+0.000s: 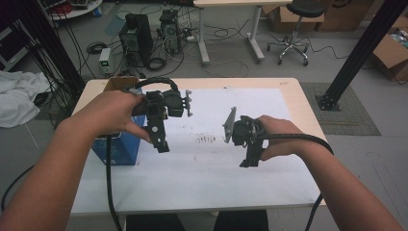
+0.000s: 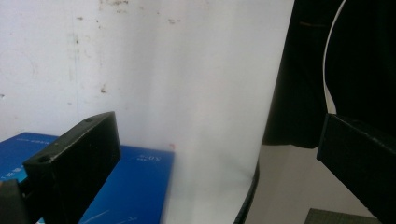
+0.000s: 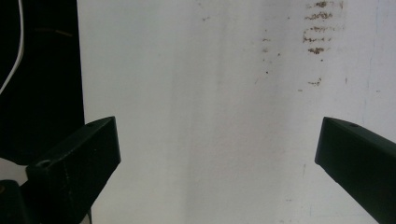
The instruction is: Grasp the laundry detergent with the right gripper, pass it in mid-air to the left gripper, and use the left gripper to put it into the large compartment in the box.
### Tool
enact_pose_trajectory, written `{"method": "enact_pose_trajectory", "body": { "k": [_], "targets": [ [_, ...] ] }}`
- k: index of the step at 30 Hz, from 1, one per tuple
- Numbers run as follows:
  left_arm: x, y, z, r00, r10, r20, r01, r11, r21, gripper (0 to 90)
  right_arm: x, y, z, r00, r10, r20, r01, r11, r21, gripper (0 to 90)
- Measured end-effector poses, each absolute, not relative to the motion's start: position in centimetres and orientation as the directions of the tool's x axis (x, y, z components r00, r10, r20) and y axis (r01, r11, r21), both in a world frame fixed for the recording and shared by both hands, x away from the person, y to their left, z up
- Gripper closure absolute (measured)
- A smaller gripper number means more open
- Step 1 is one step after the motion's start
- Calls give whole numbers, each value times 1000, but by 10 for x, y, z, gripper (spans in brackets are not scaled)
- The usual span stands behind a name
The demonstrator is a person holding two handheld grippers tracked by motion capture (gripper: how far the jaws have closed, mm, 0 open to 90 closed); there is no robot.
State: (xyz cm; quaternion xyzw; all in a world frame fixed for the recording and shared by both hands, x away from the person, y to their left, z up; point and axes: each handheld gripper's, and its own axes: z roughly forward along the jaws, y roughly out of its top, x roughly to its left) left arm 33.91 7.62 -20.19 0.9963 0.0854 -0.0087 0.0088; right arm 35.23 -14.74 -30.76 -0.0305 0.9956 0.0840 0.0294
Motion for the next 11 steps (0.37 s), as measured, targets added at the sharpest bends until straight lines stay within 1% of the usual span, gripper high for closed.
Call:
{"method": "enact_pose_trajectory", "body": {
  "k": [11],
  "targets": [
    [341, 75, -203, 985, 169, -27, 170, -985, 14, 1, 352, -149, -307, -996, -53, -66, -63, 984, 167, 0]
  ]
}}
